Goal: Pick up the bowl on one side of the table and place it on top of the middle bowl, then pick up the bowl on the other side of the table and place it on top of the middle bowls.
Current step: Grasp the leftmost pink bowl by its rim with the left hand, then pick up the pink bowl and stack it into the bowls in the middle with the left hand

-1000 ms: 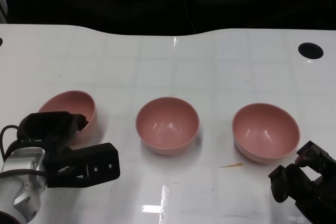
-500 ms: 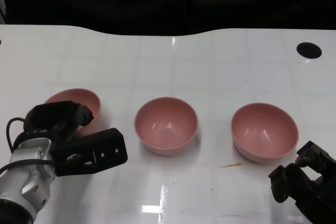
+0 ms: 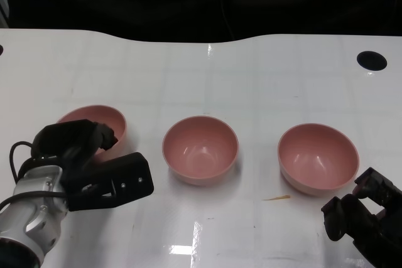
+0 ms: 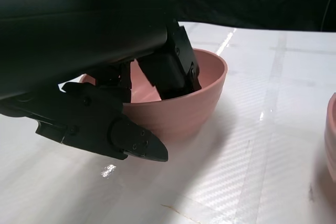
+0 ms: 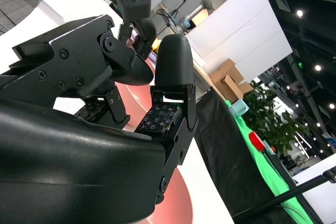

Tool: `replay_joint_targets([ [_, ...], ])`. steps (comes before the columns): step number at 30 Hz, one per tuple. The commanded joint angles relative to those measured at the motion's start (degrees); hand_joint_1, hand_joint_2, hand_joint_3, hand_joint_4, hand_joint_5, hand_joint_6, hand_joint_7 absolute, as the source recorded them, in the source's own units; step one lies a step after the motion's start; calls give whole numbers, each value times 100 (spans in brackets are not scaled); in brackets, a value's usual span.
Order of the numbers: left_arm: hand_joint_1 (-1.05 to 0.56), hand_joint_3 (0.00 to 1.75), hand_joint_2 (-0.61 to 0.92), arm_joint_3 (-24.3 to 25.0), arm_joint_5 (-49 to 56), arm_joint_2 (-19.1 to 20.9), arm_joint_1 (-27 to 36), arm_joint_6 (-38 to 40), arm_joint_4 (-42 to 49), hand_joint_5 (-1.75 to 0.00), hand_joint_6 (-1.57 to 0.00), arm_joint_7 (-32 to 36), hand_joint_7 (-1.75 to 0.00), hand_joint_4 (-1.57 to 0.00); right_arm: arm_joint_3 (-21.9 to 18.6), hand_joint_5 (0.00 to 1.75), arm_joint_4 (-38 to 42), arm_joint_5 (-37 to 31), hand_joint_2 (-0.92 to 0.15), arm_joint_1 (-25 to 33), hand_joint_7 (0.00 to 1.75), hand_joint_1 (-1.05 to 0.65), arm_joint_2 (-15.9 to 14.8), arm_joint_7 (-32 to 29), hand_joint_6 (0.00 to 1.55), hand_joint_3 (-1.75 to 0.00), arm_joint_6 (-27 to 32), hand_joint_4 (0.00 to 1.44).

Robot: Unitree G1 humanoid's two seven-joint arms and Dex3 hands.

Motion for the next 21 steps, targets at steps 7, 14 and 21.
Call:
replay_joint_targets([
  [7, -7, 6, 92, 82, 64, 334, 246, -290, -516, -172, -67, 308, -132, -65, -59, 167, 22, 29, -57, -2, 115, -3, -69, 10, 95, -107, -24, 88],
  [14, -6, 16, 91, 163, 223, 746, 552, -256, -1713, -175, -49, 0, -174, -68, -59, 169, 54, 30, -57, -1, 118, -3, -88, 54, 93, -109, -46, 87],
  [21, -5, 14, 92, 406, 278, 1072, 723, -236, -2903, -175, -48, -544, -174, -67, -66, 171, 38, 37, -58, -2, 121, -2, -97, 50, 91, -109, -10, 86],
])
